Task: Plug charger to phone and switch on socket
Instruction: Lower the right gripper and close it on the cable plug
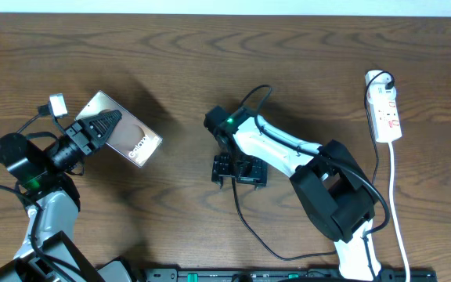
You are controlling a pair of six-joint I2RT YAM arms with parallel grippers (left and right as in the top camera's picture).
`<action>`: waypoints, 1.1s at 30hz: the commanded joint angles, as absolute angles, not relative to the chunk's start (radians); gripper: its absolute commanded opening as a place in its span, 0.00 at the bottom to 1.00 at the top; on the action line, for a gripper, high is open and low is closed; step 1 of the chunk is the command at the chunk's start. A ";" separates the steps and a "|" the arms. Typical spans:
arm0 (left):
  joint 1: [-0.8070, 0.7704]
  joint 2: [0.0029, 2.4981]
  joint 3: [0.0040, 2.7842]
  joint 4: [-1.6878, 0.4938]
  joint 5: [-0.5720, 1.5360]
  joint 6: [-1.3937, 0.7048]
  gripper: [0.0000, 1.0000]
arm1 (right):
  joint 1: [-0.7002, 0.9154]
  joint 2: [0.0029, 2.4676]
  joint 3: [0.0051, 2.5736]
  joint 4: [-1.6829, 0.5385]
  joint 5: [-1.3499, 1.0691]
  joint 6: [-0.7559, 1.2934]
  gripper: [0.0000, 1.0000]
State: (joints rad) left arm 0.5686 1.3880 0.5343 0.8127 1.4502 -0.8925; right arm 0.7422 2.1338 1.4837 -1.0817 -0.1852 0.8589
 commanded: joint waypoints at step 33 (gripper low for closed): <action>0.574 1.386 0.545 0.824 1.474 -0.883 0.07 | 0.782 2.153 1.478 -1.093 -0.070 0.912 0.42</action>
State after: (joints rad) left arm 0.5686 1.3880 0.5343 0.8127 1.4502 -0.8925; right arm 0.7704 2.1284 1.4906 -1.0924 -0.1028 0.8890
